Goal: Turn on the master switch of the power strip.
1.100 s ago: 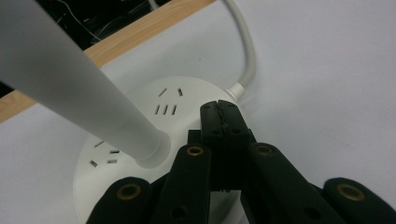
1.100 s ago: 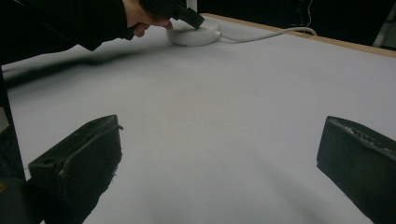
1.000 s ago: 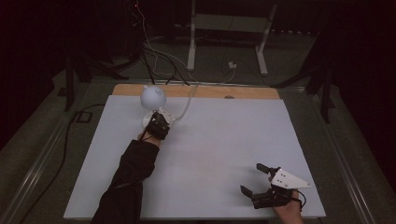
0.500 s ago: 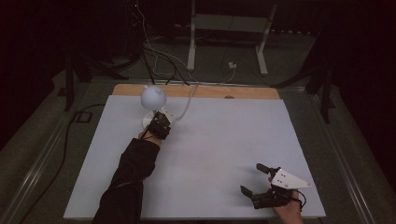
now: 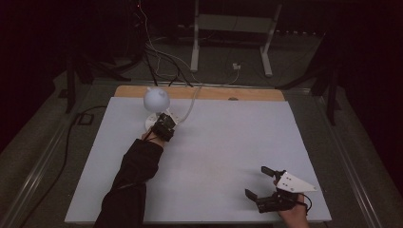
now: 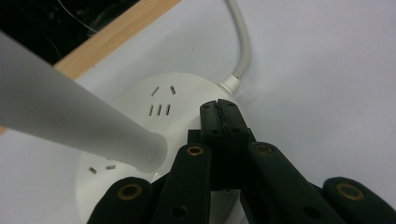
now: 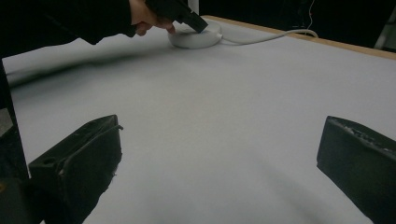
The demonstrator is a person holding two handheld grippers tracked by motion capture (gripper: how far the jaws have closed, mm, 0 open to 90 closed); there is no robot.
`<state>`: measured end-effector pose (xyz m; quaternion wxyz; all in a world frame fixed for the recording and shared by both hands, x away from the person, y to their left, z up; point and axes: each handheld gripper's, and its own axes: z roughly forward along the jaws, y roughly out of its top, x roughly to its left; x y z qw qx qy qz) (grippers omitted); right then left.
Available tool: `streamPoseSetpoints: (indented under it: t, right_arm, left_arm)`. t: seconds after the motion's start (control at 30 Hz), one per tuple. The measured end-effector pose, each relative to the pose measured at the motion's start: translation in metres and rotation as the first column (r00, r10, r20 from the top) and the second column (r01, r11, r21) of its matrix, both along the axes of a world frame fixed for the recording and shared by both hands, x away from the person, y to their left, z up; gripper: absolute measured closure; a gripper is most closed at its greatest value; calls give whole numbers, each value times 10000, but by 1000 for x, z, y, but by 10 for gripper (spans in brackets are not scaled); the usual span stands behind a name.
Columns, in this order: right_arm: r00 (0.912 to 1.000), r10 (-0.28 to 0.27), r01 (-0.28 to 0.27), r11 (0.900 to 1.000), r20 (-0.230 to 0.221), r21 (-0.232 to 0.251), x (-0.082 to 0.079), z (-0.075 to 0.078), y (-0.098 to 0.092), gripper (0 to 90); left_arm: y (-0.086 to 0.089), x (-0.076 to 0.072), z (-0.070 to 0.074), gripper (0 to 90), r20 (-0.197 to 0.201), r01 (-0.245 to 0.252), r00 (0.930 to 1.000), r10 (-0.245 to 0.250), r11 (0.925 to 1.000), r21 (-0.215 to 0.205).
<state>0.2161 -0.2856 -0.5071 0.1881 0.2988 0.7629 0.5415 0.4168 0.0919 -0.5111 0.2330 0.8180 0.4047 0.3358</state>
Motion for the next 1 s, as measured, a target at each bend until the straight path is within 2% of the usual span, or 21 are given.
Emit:
streamPoseSetpoints:
  t: [0.03, 0.17, 0.2, 0.3, 0.43, 0.5, 0.53, 0.57, 0.63, 0.67, 0.7, 0.73, 0.8, 1.0]
  right_arm:
    - [10000, 0, 0, 10000, 0, 0, 0, 0, 0, 1]
    - [10000, -8, 8, 10000, -30, -8, 0, 0, 0, 1]
    - [10000, 8, -8, 10000, 0, -26, 0, 0, 0, 0]
    - [10000, -17, 17, 10000, -20, -7, 0, 0, 0, 1]
    - [10000, -34, 34, 10000, -26, -13, 0, -1, 0, 1]
    - [10000, -35, 35, 10000, -19, -41, 0, -1, 0, 0]
    - [10000, -27, 26, 10000, -24, -54, 1, -1, 0, 0]
    - [10000, -31, 31, 10000, -17, -70, 1, -1, 0, 0]
    - [10000, -72, 72, 10000, -58, -31, 1, -1, -1, 0]
    - [9999, -97, 97, 10000, -55, -23, 1, -1, -1, 0]
    - [9999, -100, 100, 9999, -61, 14, 1, -1, -2, 0]
    - [9999, -109, 109, 9999, -37, 15, 1, -1, -2, 1]
    - [9999, -112, 112, 9999, -31, 8, 1, -1, -2, 0]
    - [9999, -109, 109, 9999, 38, 11, 0, 0, -2, 1]
  left_arm:
    - [0, 1, 1, 900, -66, -29, 10000, 28, 10000, -66]
    - [-1, 4, 1, 900, -195, -51, 9998, 54, 9999, 134]
    - [-3, 3, 1, 900, -133, 59, 9999, -54, 9993, 378]
    - [0, 3, 0, 900, -125, 3, 9999, -2, 10000, 32]
    - [-4, 3, 2, 900, -97, 31, 9999, -27, 9991, 433]
    - [-5, 2, 2, 900, 10, 73, 10000, -73, 9992, 396]
    - [-3, 1, 3, 900, 187, -49, 9998, 45, 9998, 218]
    - [-3, 1, 3, 900, 171, -37, 9998, 36, 10000, 71]
    - [-2, 0, 4, 900, 224, -12, 9997, 10, 10000, 77]
    - [-2, -2, 6, 900, 283, 98, 9996, -95, 9999, -112]
    - [-2, -2, 6, 900, 283, 98, 9996, -95, 9999, -112]
    - [-1, -5, 12, 900, 449, 123, 9989, -105, 9992, -392]
    - [-1, -7, 18, 900, 480, 163, 9988, -136, 9982, -574]
    - [-3, -14, 26, 900, 400, 430, 9984, -402, 9965, -716]
